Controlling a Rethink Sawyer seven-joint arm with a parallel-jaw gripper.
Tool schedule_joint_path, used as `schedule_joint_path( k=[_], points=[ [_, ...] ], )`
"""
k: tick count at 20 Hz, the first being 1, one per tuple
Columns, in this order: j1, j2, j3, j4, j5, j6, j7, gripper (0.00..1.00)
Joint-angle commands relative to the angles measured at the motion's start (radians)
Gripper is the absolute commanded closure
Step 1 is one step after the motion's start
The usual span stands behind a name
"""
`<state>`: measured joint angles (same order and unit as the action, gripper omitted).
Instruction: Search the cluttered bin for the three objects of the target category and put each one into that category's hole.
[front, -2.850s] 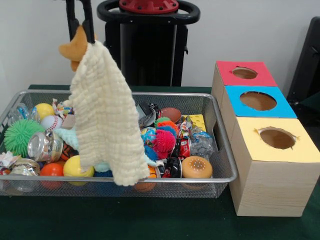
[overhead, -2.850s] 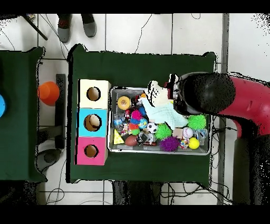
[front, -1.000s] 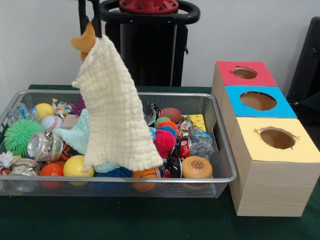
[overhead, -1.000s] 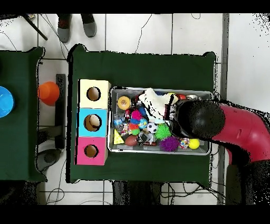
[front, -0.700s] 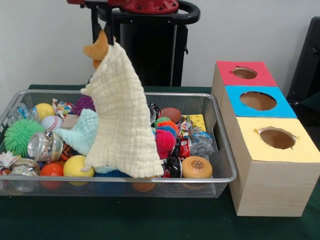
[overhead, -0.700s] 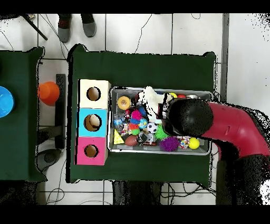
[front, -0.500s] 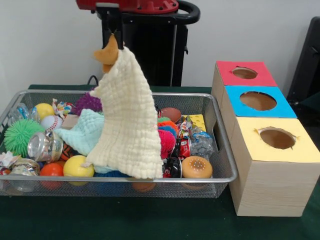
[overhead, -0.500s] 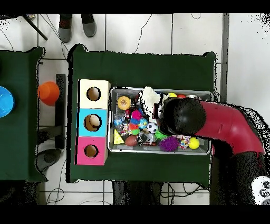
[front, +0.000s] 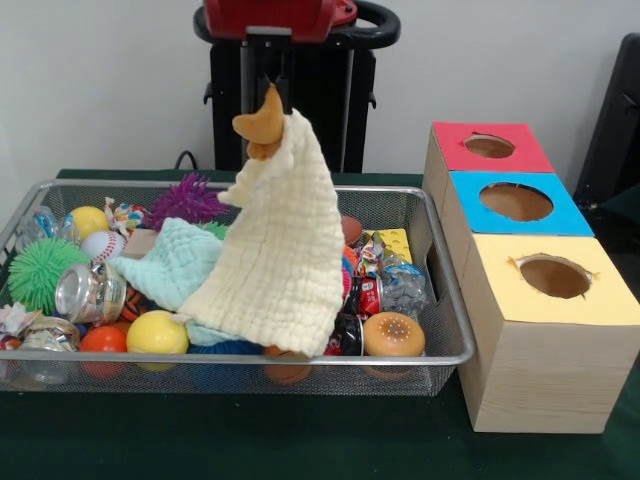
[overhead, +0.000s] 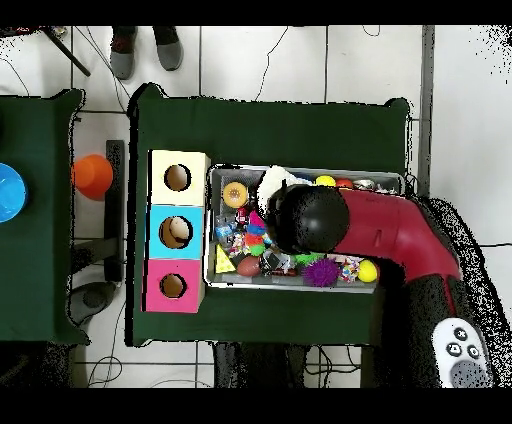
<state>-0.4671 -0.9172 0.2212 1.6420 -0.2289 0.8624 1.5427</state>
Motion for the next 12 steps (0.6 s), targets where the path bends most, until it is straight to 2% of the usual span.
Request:
schedule_joint_path(
  k=[1, 5, 12],
  points=[
    [0.045, 0.055, -0.050, -0.048, 0.002, -0.027, 0.235, 1.00],
    [0.084, 0.093, -0.065, -0.112, 0.020, -0.007, 0.258, 1.00],
    [0.123, 0.153, -0.075, -0.168, 0.073, -0.046, 0.280, 1.00]
  ],
)
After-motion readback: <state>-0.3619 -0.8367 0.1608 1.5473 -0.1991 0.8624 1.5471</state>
